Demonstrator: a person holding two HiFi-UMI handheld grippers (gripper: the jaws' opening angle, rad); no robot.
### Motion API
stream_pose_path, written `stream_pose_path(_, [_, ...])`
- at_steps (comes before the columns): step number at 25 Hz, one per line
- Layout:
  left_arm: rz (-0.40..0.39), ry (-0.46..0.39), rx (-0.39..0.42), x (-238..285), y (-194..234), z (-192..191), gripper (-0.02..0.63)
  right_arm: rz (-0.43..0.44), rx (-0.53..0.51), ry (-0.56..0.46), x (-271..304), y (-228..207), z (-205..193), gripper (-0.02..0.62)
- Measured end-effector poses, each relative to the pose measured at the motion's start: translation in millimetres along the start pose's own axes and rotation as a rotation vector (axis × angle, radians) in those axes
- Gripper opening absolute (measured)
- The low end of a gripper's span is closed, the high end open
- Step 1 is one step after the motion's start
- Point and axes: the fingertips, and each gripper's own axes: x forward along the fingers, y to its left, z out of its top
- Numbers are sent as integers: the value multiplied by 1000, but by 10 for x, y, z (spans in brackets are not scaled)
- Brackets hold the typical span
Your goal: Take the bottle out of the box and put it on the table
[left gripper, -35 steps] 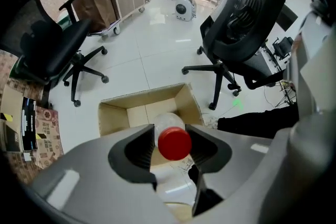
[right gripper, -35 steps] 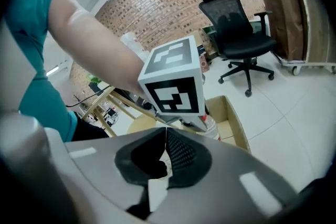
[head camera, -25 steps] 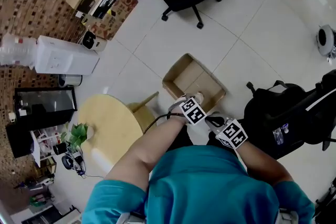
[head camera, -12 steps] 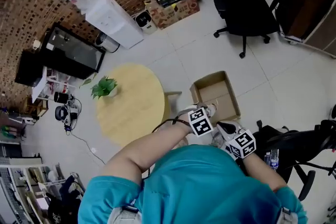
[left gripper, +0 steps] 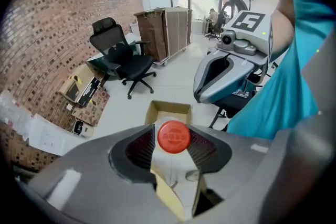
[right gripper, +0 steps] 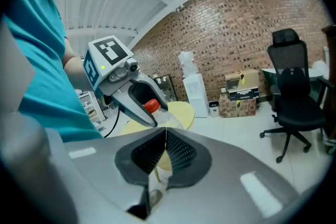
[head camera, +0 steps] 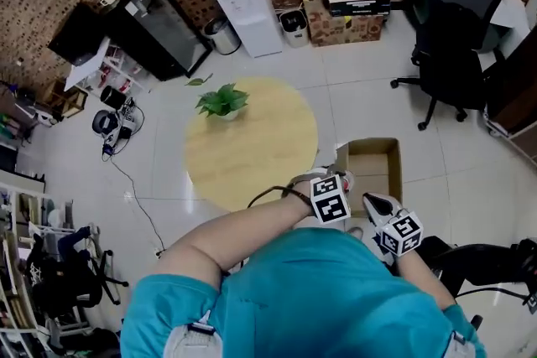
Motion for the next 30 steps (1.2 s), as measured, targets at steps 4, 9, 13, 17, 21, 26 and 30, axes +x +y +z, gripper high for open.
stream_pose_path(4, [10,-31,12,-506,253,-585,179,-25,3,-7,647,467,273,3])
stream_pose_path(9, [18,-86,-9,-1081,425,-1086,179,-43,-26,-4,1083,978,600,3])
stream_pose_path(13, [22,-129,-52,-1514,592,-1597,178,-79,-54,12,1430,1307,757,3])
stream_pose_path(17, [47,-164,-103,-1936,848,-2119,178,-99,-78,51,1821,1608,820,3])
stream_pose_path(21, [75,-167,-134,-2158,1105,-2653,178,-94,-83,84,2213,1836,741,3])
stream_pose_path(26, [86,-159,-193,-2250,1438,-3256,177,-58,-88,128,2704,2036,665,3])
stream_pose_path(30, [101,-137,-254,-2150,1563,-3579,178,-13,-99,159,2893,2036,601,3])
